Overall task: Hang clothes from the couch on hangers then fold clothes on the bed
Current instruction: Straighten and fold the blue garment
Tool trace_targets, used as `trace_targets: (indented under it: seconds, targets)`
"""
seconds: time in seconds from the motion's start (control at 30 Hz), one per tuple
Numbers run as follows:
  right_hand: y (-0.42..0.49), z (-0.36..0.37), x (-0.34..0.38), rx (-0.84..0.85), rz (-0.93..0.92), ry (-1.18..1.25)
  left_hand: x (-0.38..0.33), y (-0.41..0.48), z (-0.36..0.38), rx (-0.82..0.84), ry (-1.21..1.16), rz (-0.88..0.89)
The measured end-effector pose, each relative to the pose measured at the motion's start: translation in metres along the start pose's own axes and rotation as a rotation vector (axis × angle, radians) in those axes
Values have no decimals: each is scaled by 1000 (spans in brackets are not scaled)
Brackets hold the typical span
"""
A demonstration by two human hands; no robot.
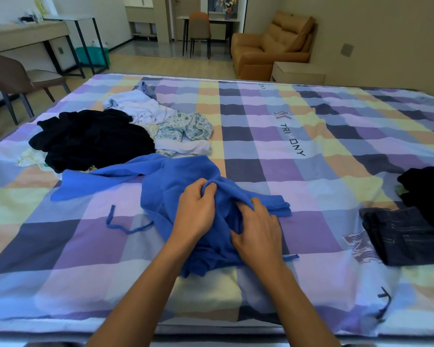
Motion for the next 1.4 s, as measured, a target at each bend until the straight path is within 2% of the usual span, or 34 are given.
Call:
trace_targets:
  seconds: [0.17, 0.27, 0.33, 0.57, 0.63, 0.7, 0.77, 0.83, 0.87, 0.93, 1.0, 1.07, 1.13, 1.2, 1.3, 1.4]
  targets:
    - [8, 4, -12, -45, 26, 142, 6, -7, 17, 132, 471, 118]
    - [7, -4, -17, -90, 10, 381, 10, -4, 8, 48, 610, 149]
    - [5, -11, -16, -84, 3, 581, 21, 2, 4, 39, 496, 106]
    - [1, -47, -4, -80, -23, 1197, 12, -2, -3, 133, -257, 32]
    - [4, -58, -10, -86, -1, 1454, 15, 3, -13, 105, -306, 65]
    - [5, -70, -21, -120, 4, 1663, 22, 12, -28, 31, -158, 131]
    - [7, -74, -25, -105, 20, 1673, 28, 20, -37, -46, 205, 138]
    - [7, -68, -18, -55, 51, 1557, 10, 19, -43, -158, 593, 189]
    - [6, -64, -13, -28, 61, 1521, -9, 15, -45, -213, 632, 276]
    - [4, -61, -3, 4, 64, 1531, -47, -1, -45, -209, 421, 418]
    - [3, -63, 4, 8, 63, 1592, -70, -17, -35, -62, 183, 418]
    - [1, -65, 9, -7, 93, 1644, -78, -32, -19, 81, 175, 403]
    - [1, -67, 8, -32, 137, 1598, -75, -42, -7, 134, 240, 426]
    - [0, -69, 7, -69, 171, 1532, -66, -47, 0, 114, 312, 417]
    - [-4, -73, 10, -102, 201, 1540, -57, -53, -5, -44, 382, 343]
    - [-6, -76, 9, -153, 170, 1419, -61, -61, -13, -102, 280, 257]
Point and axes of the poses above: each hand's wrist, its own y-axis towards the middle knuckle, its own z-axis out of the palm, x = y × z, the point moved 8 cm from there along y, towards the middle knuckle, and after that the axes turned 8 degrees about y, right-handed, at the moved point
